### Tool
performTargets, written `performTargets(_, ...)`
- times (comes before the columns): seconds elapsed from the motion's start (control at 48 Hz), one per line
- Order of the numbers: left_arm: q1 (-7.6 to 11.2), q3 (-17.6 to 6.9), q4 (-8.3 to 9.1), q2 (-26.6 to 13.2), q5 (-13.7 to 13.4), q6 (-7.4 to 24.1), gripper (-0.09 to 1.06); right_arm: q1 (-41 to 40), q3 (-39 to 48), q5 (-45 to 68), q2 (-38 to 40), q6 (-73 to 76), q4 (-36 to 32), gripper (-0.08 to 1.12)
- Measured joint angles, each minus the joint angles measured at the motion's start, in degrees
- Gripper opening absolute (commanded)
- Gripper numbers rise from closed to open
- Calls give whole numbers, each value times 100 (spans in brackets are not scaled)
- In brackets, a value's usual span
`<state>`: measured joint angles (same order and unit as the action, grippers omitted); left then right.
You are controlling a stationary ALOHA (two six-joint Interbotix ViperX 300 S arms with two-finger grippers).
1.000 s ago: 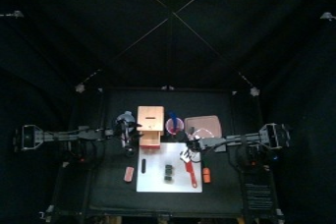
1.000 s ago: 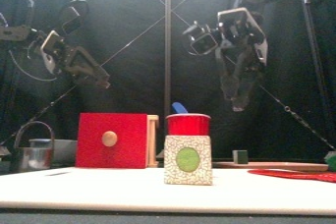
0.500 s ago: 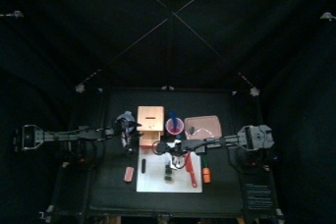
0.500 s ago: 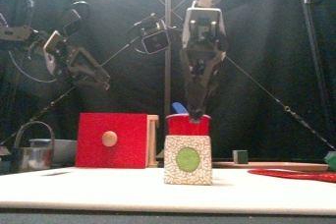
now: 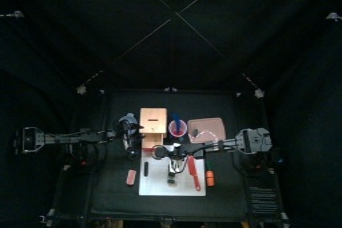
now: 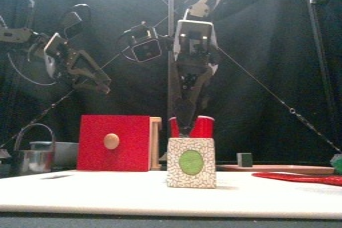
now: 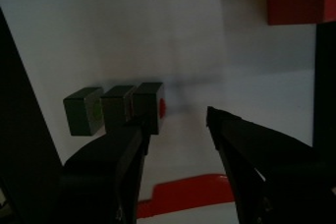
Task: Place sushi on board then cut the sushi with the knife then place the pieces on the plate
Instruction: Place the 4 sushi pieces on the plate
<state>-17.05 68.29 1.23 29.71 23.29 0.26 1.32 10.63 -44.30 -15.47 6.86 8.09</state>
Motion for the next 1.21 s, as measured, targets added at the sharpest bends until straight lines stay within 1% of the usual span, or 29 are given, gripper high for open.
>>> performTargets(0.375, -18, 0, -9, 0, 0, -9, 87, 220, -9, 79, -114, 62, 281, 84)
performTargets(0.646, -9, 26, -176, 0, 0, -9, 87, 255, 0, 141, -141, 114, 325, 84)
performTargets(1.208, -9, 53, -185, 0, 0, -18, 87, 229, 9, -18, -149, 26, 193, 83)
